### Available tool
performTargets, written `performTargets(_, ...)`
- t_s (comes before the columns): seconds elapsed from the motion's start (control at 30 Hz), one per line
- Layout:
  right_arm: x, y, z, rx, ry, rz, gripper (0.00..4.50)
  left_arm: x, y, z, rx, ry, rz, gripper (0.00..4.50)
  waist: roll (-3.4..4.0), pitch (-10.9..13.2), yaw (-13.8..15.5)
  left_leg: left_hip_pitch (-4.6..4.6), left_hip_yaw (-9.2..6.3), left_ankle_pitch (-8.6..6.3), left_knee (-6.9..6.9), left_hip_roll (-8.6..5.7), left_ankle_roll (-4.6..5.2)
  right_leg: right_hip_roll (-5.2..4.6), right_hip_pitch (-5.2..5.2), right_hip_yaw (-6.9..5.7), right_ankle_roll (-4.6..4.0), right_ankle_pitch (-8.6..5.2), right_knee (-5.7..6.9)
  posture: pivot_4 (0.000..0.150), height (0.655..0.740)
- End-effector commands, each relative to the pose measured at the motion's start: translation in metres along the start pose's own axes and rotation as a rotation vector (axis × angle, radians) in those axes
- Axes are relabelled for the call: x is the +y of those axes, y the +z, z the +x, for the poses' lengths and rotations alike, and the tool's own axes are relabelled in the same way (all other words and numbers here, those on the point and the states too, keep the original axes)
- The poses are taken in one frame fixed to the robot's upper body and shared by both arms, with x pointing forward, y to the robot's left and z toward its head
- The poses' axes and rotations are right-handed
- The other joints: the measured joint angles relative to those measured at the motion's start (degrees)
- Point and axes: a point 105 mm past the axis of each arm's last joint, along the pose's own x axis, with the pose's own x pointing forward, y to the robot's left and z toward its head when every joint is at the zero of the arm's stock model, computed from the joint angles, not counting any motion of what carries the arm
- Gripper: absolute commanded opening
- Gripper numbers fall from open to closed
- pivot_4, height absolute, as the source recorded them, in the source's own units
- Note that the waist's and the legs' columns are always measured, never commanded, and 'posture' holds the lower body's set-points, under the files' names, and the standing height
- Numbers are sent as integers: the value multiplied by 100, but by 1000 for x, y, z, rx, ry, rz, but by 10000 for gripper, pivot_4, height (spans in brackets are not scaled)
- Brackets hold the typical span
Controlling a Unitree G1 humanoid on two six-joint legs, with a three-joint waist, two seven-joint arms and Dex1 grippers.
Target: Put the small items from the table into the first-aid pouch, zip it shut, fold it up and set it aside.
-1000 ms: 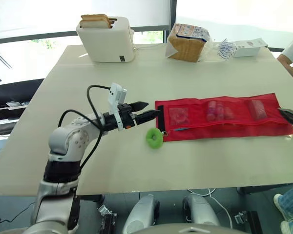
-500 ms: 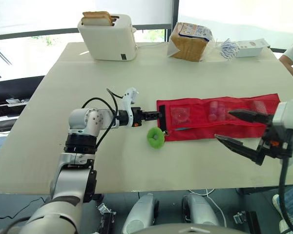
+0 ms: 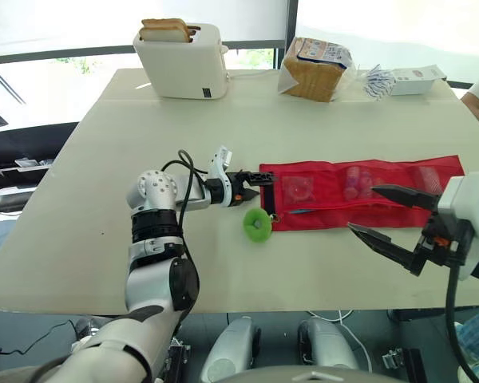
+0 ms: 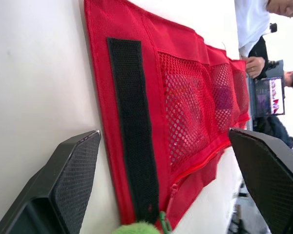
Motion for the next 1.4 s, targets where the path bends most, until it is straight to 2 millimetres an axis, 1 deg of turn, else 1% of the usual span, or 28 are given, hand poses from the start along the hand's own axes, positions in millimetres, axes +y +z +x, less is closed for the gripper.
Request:
performTargets(0.03,5,6,2,-27,10,-34,37916,-17,3,-1,3,-92,-65,45000,-2,1,17,0,0,0,0,0,0,1,0,-1,0,0,0,1500,7400)
performTargets(0.23,5,4,5,-27,12,-25,37916,-19,7,-2,-31,-113,-114,45000,-3,2,22,0,0,0,-1,2,-3,3,-2,0,0,0,1,1500,7400)
performTargets(0.3,5,3,8,-33,14,-10,37916,-15,6,-5,-34,-106,-115,45000,-4,3,23,0,1,1,-1,1,-3,2,-2,1,0,0,1,1500,7400)
performTargets(0.37,7,1,11,-39,19,10,38638,-12,7,-8,-43,-108,-130,39861,-5,3,23,0,1,1,0,1,-3,2,-2,0,0,0,1,1500,7400)
performTargets(0.4,9,-1,13,-41,25,22,38638,-12,7,-9,-45,-118,-133,39861,-6,3,23,0,1,1,0,1,-4,2,-2,0,0,0,2,1500,7400)
performTargets(0.47,11,-4,19,-49,36,53,38638,-14,8,-10,-46,-136,-132,30236,-6,3,20,1,1,1,-2,2,-5,3,-2,1,0,0,2,1500,7400)
performTargets(0.53,14,-10,28,-43,55,84,38638,-17,8,-10,-41,-155,-128,22415,-6,3,15,1,1,2,-1,2,-6,3,-3,1,0,0,4,1500,7400)
performTargets(0.57,15,-13,33,-35,65,94,38638,-18,8,-10,-39,-160,-126,17612,-6,3,9,2,1,2,-1,1,-7,3,-3,2,0,0,4,1500,7400)
performTargets(0.63,19,-21,51,-18,99,146,38638,-20,8,-9,-37,-167,-123,8531,-8,3,-3,5,2,3,-1,0,-9,3,-3,3,0,0,7,1500,7400)
performTargets(0.67,19,-25,61,-4,108,163,38638,-20,7,-9,-36,-168,-120,2993,-7,3,-20,5,1,4,-1,1,-10,4,-3,2,0,0,7,1500,7400)
performTargets(0.7,18,-30,71,15,109,181,38638,-20,7,-9,-36,-168,-117,1082,-7,3,-36,5,1,5,-2,0,-12,3,-6,3,-1,0,7,1500,7400)
performTargets(0.77,15,-44,95,71,99,237,38638,-21,7,-9,-40,-170,-112,1082,-7,3,-80,2,0,6,-4,0,-14,3,-12,3,-1,0,12,1500,7400)
performTargets(0.83,15,-52,109,110,98,271,38638,-22,7,-9,-44,-172,-108,1082,-6,3,-75,-6,-2,7,-4,-4,-14,0,-22,1,-3,1,14,1500,7400)
performTargets(0.93,20,-45,117,71,125,336,38638,-23,7,-10,-48,-174,-99,1082,-7,2,-99,-16,-4,7,-5,-8,-14,-2,-34,2,-3,1,14,1500,7400)
performTargets(1.0,21,-39,123,40,126,340,38638,-24,7,-10,-50,-176,-94,1082,-6,2,-111,-17,-6,7,-5,-8,-14,-2,-34,0,-3,1,14,1500,7400)
performTargets(1.07,19,-40,128,46,120,324,38638,-24,7,-9,-50,-176,-93,1082,-6,2,-109,-15,-5,7,-4,-8,-14,-1,-35,2,-3,1,17,1500,7400)
performTargets(1.2,19,-54,140,136,126,272,38638,-24,6,-8,-48,-177,-92,1082,-6,2,-110,-14,-5,7,-5,-10,-14,-1,-34,2,-3,1,18,1500,7400)
performTargets(1.33,23,-50,157,136,157,257,38638,-25,6,-8,-49,-171,-82,1082,-5,2,-126,-14,-5,8,-7,-10,-15,0,-37,3,-3,1,19,1500,7400)
performTargets(1.4,22,-47,161,126,158,228,38638,-26,6,-8,-50,-172,-78,1082,-6,2,-124,-15,-6,8,-7,-10,-15,-1,-37,2,-3,1,19,1500,7400)
